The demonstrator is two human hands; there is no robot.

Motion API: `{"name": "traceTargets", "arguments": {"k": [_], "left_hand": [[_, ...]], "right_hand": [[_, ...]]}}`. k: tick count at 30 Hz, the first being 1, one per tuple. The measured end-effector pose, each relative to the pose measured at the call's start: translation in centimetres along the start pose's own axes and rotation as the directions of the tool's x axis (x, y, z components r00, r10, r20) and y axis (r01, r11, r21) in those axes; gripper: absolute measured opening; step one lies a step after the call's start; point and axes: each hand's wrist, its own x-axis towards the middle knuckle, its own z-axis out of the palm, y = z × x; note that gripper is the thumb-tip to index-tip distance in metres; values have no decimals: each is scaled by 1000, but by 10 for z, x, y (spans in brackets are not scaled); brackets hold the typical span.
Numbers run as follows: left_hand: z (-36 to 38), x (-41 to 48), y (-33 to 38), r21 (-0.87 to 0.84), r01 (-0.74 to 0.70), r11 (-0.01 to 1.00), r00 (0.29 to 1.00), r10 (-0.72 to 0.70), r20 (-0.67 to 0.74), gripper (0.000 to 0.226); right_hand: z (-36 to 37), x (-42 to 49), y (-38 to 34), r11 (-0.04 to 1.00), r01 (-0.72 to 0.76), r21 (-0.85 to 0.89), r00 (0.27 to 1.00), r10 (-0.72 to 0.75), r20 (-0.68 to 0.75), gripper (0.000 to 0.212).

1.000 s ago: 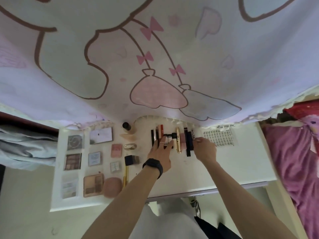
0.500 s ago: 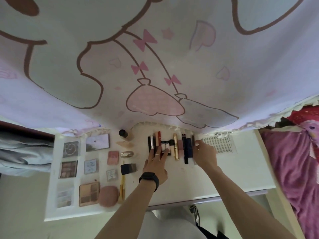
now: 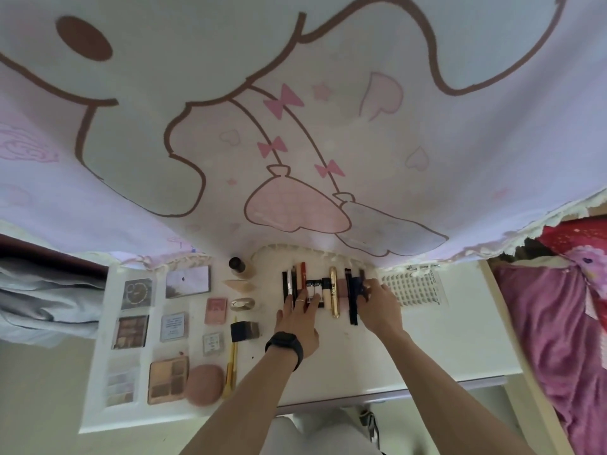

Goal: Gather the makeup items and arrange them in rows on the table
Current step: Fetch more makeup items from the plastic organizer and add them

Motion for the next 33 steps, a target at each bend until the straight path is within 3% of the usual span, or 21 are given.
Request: {"name": "traceTargets", "arguments": {"k": [5, 14, 17, 20, 23, 27, 30, 33], "left_hand": [[-17, -1, 4, 41, -47, 998, 996, 49, -71, 65], [-80, -47, 0, -107, -162, 981, 940, 120, -321, 50], [-103, -79, -20, -208, -184, 961, 881, 67, -469, 45], [-120, -120, -60, -320, -129, 939, 816, -83, -572, 42], [-122, -169, -117, -408, -35, 913, 718, -261, -646, 41], [-94, -253, -210, -532, 150, 833, 575, -512, -639, 41], [-49, -334, -282, -653, 277, 704, 446, -697, -562, 37], [10, -427, -341, -776, 330, 538, 261, -842, -473, 35]], "right_hand": [[-14, -16, 2, 998, 44, 49, 999, -43, -21, 34], [-51, -63, -38, 959, 228, 167, 971, -211, -113, 21], [-63, -88, -78, 918, 330, 220, 941, -302, -155, 17], [-65, -120, -132, 854, 458, 246, 888, -430, -162, 23], [-47, -159, -196, 752, 622, 216, 781, -615, -108, 27], [16, -216, -281, 577, 811, 93, 572, -817, 78, 19], [83, -279, -333, 434, 899, 56, 409, -879, 247, 21], [155, -359, -368, 222, 970, 97, 176, -922, 346, 17]]}}
